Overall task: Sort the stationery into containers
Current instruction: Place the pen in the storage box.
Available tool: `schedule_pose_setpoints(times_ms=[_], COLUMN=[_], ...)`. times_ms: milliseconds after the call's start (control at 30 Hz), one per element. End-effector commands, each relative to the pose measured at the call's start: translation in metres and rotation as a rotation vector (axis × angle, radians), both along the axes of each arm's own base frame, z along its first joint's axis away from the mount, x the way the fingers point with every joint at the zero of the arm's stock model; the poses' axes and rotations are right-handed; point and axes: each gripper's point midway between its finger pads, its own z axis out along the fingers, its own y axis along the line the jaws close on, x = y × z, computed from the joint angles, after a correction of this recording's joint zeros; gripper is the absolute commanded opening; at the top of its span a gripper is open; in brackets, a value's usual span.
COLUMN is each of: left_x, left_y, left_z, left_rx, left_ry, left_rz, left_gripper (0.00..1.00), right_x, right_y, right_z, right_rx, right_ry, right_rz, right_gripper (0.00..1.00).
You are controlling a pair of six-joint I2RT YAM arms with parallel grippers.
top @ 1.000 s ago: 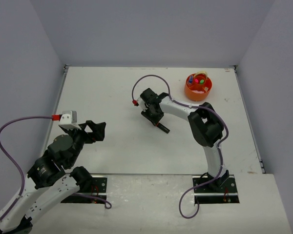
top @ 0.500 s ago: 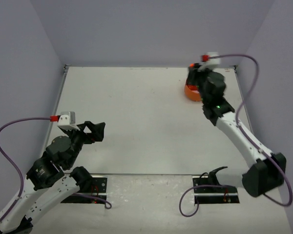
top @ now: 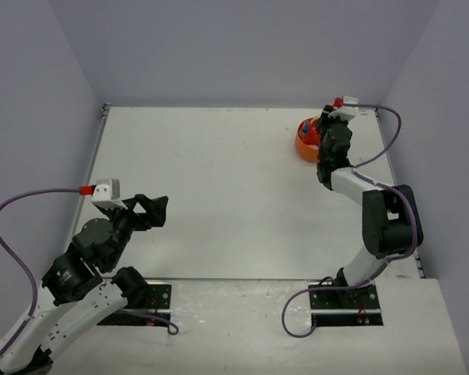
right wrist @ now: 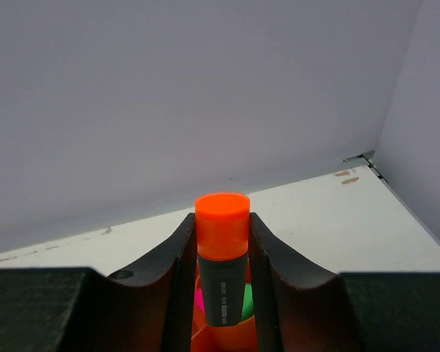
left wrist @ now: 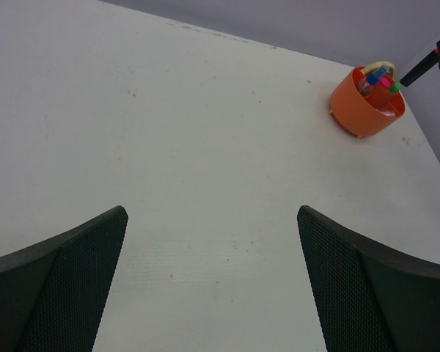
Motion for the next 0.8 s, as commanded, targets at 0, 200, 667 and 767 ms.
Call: schedule_pose_setpoints(times_ms=[0,200,667,767], left_x=[0.002,0.003,0.006,0.006], left_y=[-0.001,-0.002,-0.003,-0.003], left_z=[0.005,0.004,0.001,0.001], left_rx=[0.006,0.010,0.022,0.023], left_ry=[-0.023,-0.018,-0.007,-0.006], left_rz=[-0.003,-0.007,-0.002,0.001], left_gripper=[1.00,1.00,1.00,1.00], right_x=[0.002,0.009,0.040,0.041], right_y=[-0.015,-0.012,-0.016,-0.016], right_z=[0.075,0.059,0.021,0.011], right_rx=[0.036,0.052,0.049,0.054], right_ry=[-0.219,-0.194,-0.100,-0.083], right_rz=[-0.033,0.017,0.015,0.015], right_gripper=[0.00,0.00,0.00,0.03])
